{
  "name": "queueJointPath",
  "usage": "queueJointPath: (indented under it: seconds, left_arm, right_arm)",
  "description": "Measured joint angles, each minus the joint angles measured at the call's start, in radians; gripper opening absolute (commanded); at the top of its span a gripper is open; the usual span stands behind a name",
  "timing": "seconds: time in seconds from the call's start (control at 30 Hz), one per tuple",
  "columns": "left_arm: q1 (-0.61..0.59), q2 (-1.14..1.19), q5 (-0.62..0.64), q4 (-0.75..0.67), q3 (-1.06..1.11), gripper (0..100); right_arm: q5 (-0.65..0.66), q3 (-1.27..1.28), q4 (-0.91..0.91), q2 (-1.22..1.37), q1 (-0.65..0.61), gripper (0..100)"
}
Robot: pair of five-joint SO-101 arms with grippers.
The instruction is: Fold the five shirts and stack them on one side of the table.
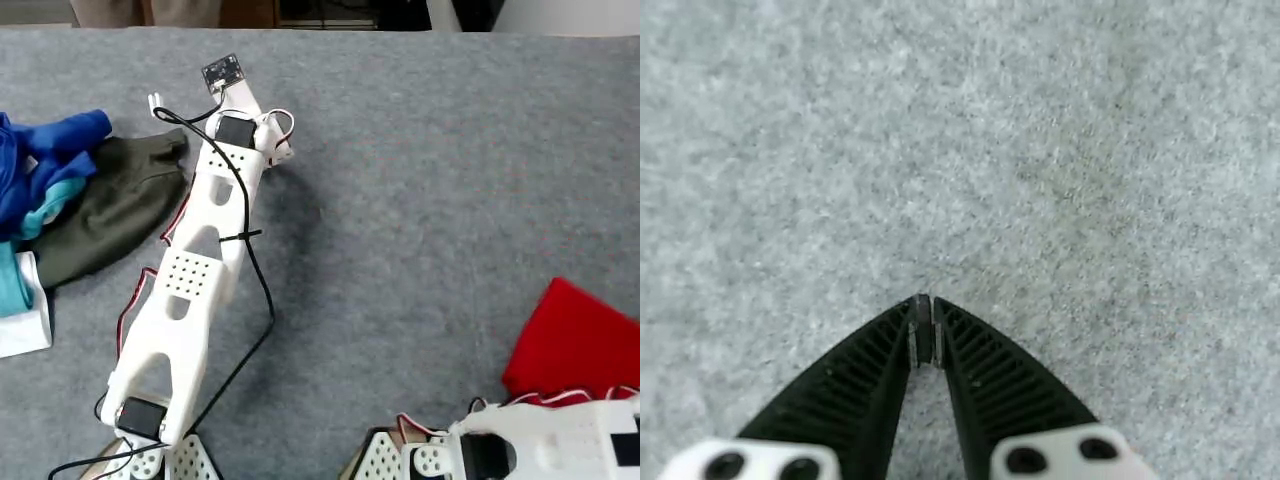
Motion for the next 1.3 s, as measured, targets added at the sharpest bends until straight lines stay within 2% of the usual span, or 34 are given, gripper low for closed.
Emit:
queueJointPath:
  seconds: [0.23, 0.3, 0.47, 0.53, 0.77, 0.97, 1.07, 1.2, 1.3]
  left_arm:
    - [0.0, 0.0, 0.0, 0.0, 0.0, 3]
    - [0.0, 0.0, 0.0, 0.0, 0.0, 2]
    - [0.0, 0.0, 0.0, 0.0, 0.0, 2]
    - [0.0, 0.0, 0.0, 0.0, 0.0, 2]
    - [0.0, 0.0, 0.0, -0.002, 0.0, 2]
    - [-0.015, -0.025, -0.055, 0.068, 0.0, 2]
    - [-0.052, -0.101, -0.112, 0.13, 0.0, 2]
    - [-0.152, -0.193, -0.17, 0.203, 0.0, 3]
    - [-0.27, -0.236, -0.189, 0.258, 0.0, 3]
  right_arm:
    - [0.035, 0.005, -0.02, -0.003, 0.044, 2.2]
    - [0.06, 0.023, -0.02, -0.008, 0.044, 8.7]
    - [0.101, 0.069, -0.012, -0.009, 0.044, 34.0]
    - [0.144, 0.069, -0.002, -0.009, 0.046, 36.9]
    - [0.183, 0.069, 0.0, -0.097, 0.046, 25.2]
    - [0.181, 0.071, 0.0, -0.258, 0.015, 7.3]
    - [0.181, 0.071, 0.0, -0.334, -0.052, 0.2]
    - [0.181, 0.071, 0.0, -0.396, -0.192, 0.5]
    - [0.16, 0.071, 0.0, -0.405, -0.318, 0.5]
